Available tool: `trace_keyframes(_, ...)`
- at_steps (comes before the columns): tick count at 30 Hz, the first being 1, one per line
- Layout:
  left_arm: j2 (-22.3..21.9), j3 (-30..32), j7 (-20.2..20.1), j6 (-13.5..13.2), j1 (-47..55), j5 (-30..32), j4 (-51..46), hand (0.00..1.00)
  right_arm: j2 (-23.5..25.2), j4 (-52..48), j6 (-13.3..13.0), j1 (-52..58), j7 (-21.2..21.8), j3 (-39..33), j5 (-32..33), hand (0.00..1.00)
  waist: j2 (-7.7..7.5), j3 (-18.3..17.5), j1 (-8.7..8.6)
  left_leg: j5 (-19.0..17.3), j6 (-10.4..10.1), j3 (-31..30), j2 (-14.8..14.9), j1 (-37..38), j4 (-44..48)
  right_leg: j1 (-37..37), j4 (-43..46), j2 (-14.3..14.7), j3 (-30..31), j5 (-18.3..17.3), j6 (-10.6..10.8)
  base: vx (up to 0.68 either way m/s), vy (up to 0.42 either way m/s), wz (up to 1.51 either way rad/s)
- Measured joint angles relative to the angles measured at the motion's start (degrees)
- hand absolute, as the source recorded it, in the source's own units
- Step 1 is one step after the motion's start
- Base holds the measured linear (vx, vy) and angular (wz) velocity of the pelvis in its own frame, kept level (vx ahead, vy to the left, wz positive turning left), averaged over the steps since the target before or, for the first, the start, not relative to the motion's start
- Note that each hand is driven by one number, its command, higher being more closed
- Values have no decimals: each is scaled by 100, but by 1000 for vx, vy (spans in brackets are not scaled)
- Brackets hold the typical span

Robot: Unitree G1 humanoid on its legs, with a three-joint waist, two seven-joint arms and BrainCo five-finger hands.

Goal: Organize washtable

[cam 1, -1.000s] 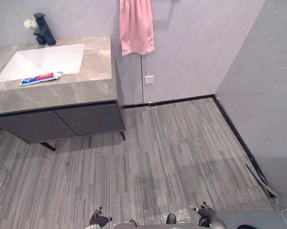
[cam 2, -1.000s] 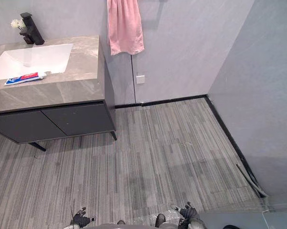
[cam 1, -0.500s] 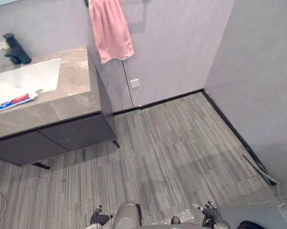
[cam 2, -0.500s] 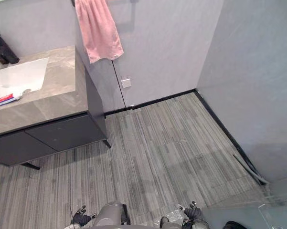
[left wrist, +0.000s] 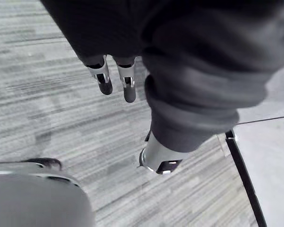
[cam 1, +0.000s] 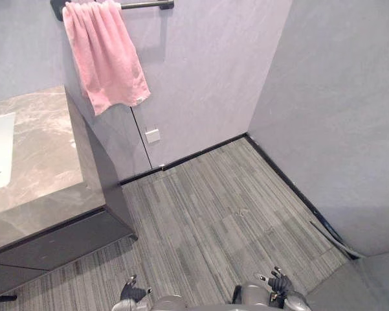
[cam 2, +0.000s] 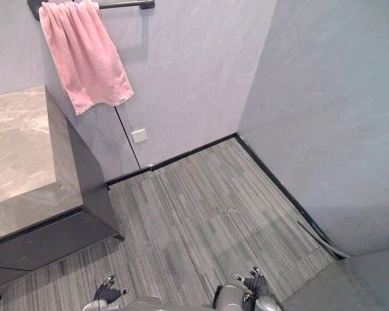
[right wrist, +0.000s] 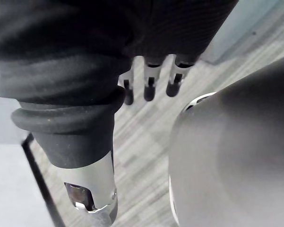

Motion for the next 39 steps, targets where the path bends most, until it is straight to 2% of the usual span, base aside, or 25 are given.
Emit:
trace_keyframes(2,-11,3,2,3,-11,-1,6,0,-9,7,3,-88,7,28,-4,0,5,21,-116,-2,-5,-204,49,212,-61,-182,-854,243,67,480,-104,487,-126,52)
trace_keyframes(3,-3,9,1,1,-9,-1,2,0,0,51,4,-66,7,43,-4,0,-51,38,-123,-83,-149,-438,-2,378,-53,-50,-1599,342,283,1195,-184,598,-221,79)
trace_keyframes(4,-54,36,7,5,-59,0,39,0,12,51,-6,-87,18,-24,34,0,3,59,-149,-245,-411,-732,61,530,89,43,-1480,297,199,1657,-355,481,-190,81)
trace_keyframes(5,-104,66,3,-7,-61,2,61,0,-18,58,0,-134,9,-24,2,0,124,47,-156,-248,-433,-782,136,467,246,63,-1403,318,74,1600,-404,429,-206,90)
trace_keyframes(6,-303,142,-14,-36,-66,1,-6,0,-37,59,-3,-148,-5,-26,-6,0,202,32,-197,-129,-633,-875,232,221,765,212,-1462,280,-94,1335,-431,407,-197,72)
trace_keyframes(8,-458,341,-12,-32,-120,-13,-76,0,-102,41,12,-148,5,-76,2,0,309,81,-184,254,-1015,-685,511,-476,2301,644,-1745,315,-374,1177,-523,440,-220,71)
trace_keyframes(10,-553,365,-20,-31,-144,-22,-121,0,-72,76,32,-64,-18,-144,55,0,300,120,-130,196,-931,-80,965,-823,3230,1308,-2201,422,-561,1154,-558,382,-163,52)
trace_keyframes(12,-552,284,-27,-39,-219,-10,-184,0,-50,78,25,3,-22,-144,117,0,250,139,-65,67,-717,383,1113,-1168,3385,1838,-2638,414,-734,1152,-560,305,-117,48)
trace_keyframes(15,-462,123,-29,-37,-247,-11,-231,0,-39,158,30,-60,-27,-144,245,0,233,147,-69,46,-638,718,1009,-1731,2165,2131,-3085,337,-999,1195,-460,183,13,49)
trace_keyframes(17,-424,118,-30,-39,-302,-31,-234,0,-27,231,35,-63,-37,-143,243,0,154,193,-59,162,-659,917,776,-1866,1057,2256,-3161,169,-1191,1141,-285,181,98,55)
trace_keyframes(18,-413,98,-29,-40,-305,-48,-230,0,-35,236,36,-49,-39,-135,243,0,144,195,-54,418,-653,975,667,-1841,543,2321,-3179,112,-1259,1105,-174,226,167,33)
trace_keyframes(19,-399,46,-20,-46,-287,-102,-222,0,-72,295,41,-5,-39,-118,237,0,155,188,-30,1048,-511,1007,592,-1742,192,2399,-3179,85,-1256,1044,-39,249,204,14)
trace_keyframes(20,-335,23,-33,-44,-304,-126,-207,0,-49,328,67,-13,-41,-86,220,0,40,152,52,1246,-310,1030,459,-1613,71,2447,-3175,-36,-1184,973,106,326,246,-4)
trace_keyframes(21,-278,5,-42,-39,-310,-123,-168,0,1,329,74,-11,-39,-62,217,0,-59,74,79,1158,-240,1059,320,-1552,2,2491,-3125,-155,-1167,908,213,294,195,-3)
trace_keyframes(22,-223,6,-56,-43,-311,-125,-155,0,43,340,77,8,-28,-63,211,0,-150,61,75,1017,-167,1066,235,-1522,10,2483,-2979,-274,-1171,840,305,306,169,4)
trace_keyframes(23,-204,4,-96,-41,-344,-139,-110,0,71,350,79,14,-28,-62,157,0,-235,59,78,845,-120,1090,121,-1410,40,2294,-2289,-505,-1085,660,496,240,133,7)
trace_keyframes(25,-146,-42,-127,-22,-360,-165,-46,0,86,318,76,-12,-18,-57,99,0,-265,62,60,710,31,1089,-38,-1093,35,1625,-352,-966,-738,689,401,315,212,10)
trace_keyframes(27,-88,-129,-130,-16,-353,-168,-2,0,86,334,72,-64,-13,10,47,0,-282,77,-37,540,133,985,-145,-760,24,1230,856,-1122,-523,569,390,326,134,43)
trace_keyframes(29,-28,-126,-119,-7,-286,-168,7,0,63,334,69,-131,-11,150,9,0,-269,80,-89,501,141,839,-146,-374,-175,1050,1065,-971,-562,345,254,308,57,42)
trace_keyframes(32,-34,-107,-116,0,-263,-168,11,0,60,320,52,-190,-7,157,-3,0,-250,86,-99,506,133,737,-96,-59,-445,623,59,-603,-667,282,119,282,-28,30)
trace_keyframes(34,-103,-97,-117,3,-266,-172,12,0,22,316,59,-280,-1,144,14,0,-176,132,-236,445,26,567,-13,26,-506,373,-920,-291,-535,475,7,262,-111,39)
trace_keyframes(35,-96,-100,-123,6,-239,-169,51,0,29,320,60,-295,0,149,8,0,-180,138,-259,422,-47,507,-3,65,-506,366,-1411,-163,-362,780,6,278,-165,38)
trace_keyframes(36,-73,-98,-132,-2,-243,-167,64,0,45,328,60,-254,0,142,8,0,-263,127,-246,337,-232,402,-59,158,-502,411,-1914,-79,-112,1352,-82,340,-239,50)
trace_keyframes(37,-69,-76,-131,-1,-296,-165,146,0,23,334,59,-229,7,118,19,0,-291,118,-239,208,-415,219,-43,300,-511,437,-1716,-88,-40,1674,-279,339,-253,44)
trace_keyframes(39,-210,-74,-139,-3,-263,-153,167,0,-21,318,30,-197,4,8,18,0,-37,53,-247,132,-548,98,222,341,-458,590,-1730,78,-251,1399,-316,275,-235,45)
